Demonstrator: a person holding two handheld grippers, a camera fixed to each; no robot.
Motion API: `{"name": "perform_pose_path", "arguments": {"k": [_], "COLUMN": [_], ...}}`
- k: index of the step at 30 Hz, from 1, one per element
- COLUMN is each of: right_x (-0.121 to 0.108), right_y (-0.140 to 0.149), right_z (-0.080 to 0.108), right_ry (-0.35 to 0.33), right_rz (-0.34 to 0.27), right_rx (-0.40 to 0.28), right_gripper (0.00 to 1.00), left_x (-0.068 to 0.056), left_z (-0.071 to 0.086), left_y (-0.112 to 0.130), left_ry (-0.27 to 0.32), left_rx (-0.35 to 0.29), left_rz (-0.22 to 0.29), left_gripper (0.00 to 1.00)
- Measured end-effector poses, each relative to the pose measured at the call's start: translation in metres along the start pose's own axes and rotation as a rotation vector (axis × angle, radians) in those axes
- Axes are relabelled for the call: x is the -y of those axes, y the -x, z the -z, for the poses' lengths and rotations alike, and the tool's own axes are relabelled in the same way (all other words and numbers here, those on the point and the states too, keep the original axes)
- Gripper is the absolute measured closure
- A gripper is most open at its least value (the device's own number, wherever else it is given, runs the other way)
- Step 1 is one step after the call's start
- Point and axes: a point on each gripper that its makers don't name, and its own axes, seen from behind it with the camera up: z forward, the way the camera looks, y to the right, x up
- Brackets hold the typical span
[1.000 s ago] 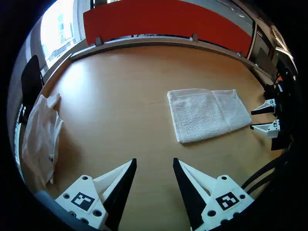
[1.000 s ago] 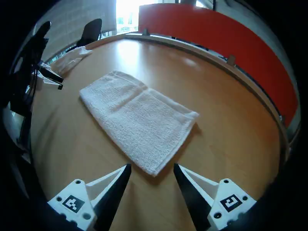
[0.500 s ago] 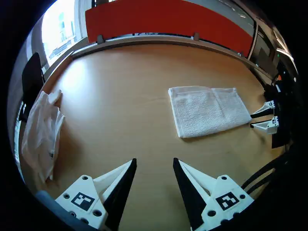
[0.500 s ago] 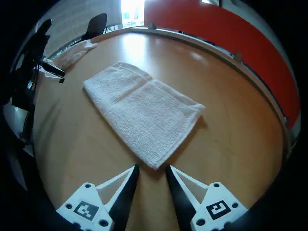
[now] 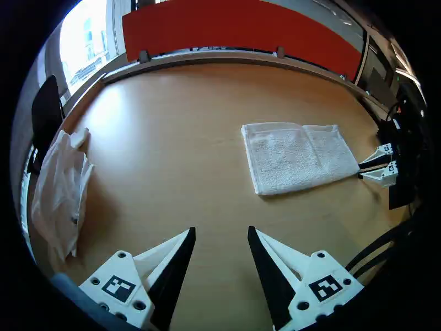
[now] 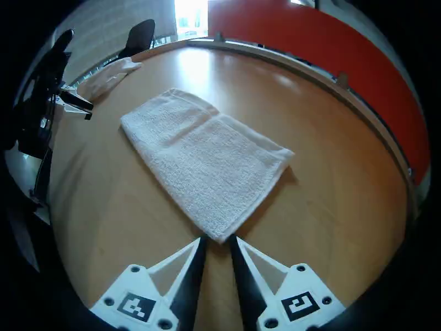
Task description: Fold towel
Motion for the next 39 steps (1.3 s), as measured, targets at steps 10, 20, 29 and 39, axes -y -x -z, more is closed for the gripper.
{"name": "perform_pose_path", "arguments": {"k": [10, 20, 29, 39], "right_x": [0.002, 0.0, -0.007, -0.013], "right_y": [0.0, -0.011, -0.047, -0.082], "right_z": [0.0, 0.01, 0.032, 0.061], "right_ry": [0.005, 0.031, 0.063, 0.098], "right_rz": [-0.026, -0.022, 0.003, 0.042], "right_rx": [-0.004, -0.03, -0.102, -0.174], "right_gripper": [0.96, 0.96, 0.96, 0.95], "left_x": [0.002, 0.004, 0.006, 0.006], "left_z": [0.002, 0.004, 0.004, 0.005], "left_y": [0.003, 0.002, -0.001, -0.005], "left_ry": [-0.005, -0.01, -0.013, -0.013], "left_rx": [0.003, -0.001, -0.007, -0.015], "left_rz": [0.001, 0.001, -0.002, -0.004], "left_gripper": [0.31, 0.31, 0.31, 0.31]}}
